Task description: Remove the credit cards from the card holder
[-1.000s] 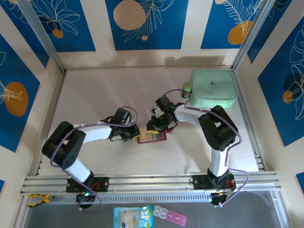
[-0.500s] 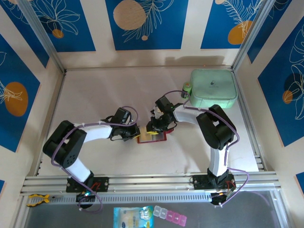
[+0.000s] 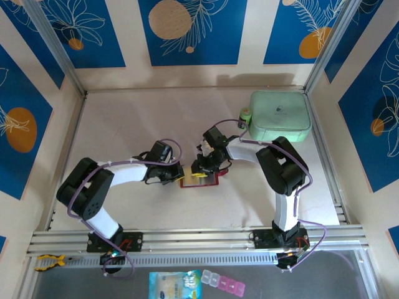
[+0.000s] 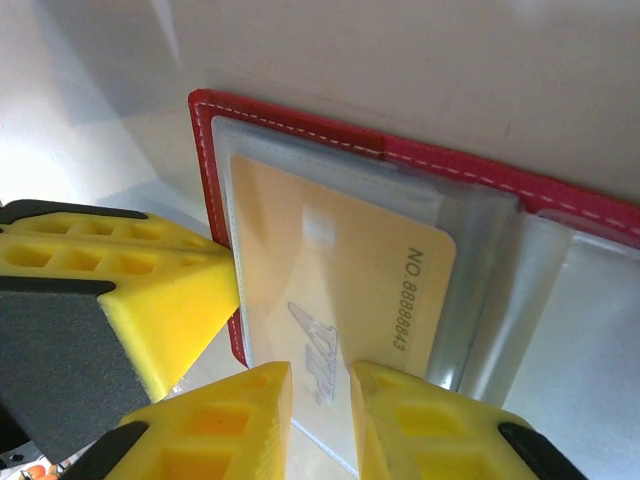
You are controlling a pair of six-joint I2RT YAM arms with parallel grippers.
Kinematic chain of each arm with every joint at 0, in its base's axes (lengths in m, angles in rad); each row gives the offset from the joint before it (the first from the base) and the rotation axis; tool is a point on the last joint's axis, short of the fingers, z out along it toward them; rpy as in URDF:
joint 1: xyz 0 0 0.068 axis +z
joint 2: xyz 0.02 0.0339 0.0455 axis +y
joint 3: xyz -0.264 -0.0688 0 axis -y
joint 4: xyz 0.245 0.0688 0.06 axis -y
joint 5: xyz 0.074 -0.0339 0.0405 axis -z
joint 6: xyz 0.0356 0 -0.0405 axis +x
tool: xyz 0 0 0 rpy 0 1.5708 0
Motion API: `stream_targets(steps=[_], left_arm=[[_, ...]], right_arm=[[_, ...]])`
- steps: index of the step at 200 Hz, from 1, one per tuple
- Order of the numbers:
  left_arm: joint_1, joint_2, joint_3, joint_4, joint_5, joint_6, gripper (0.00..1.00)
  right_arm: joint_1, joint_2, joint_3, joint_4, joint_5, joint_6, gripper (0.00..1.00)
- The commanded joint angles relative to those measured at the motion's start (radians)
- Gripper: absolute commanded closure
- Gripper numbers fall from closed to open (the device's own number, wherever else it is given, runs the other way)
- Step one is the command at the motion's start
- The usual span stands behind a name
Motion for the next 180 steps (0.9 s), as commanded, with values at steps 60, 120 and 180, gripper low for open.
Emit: stream_targets(steps=[60, 120, 180], left_arm=[[-0.011, -0.04, 0.055, -0.078, 0.012, 0.019, 0.93], [-0.03, 0.022, 0.061, -0.037, 0.032, 0.014, 0.93], [-0.032, 0.045, 0.046, -0.095, -0.019, 0.031, 0.95]], right_arm=[[-0.01, -0.097, -0.049, 0.038, -0.004, 0.007, 0.67], [-0.027, -0.071, -0.052, 0.017, 0.005, -0.003, 0.61], [-0.026, -0.043, -0.046, 0.026, -0.016, -0.007, 0.66]])
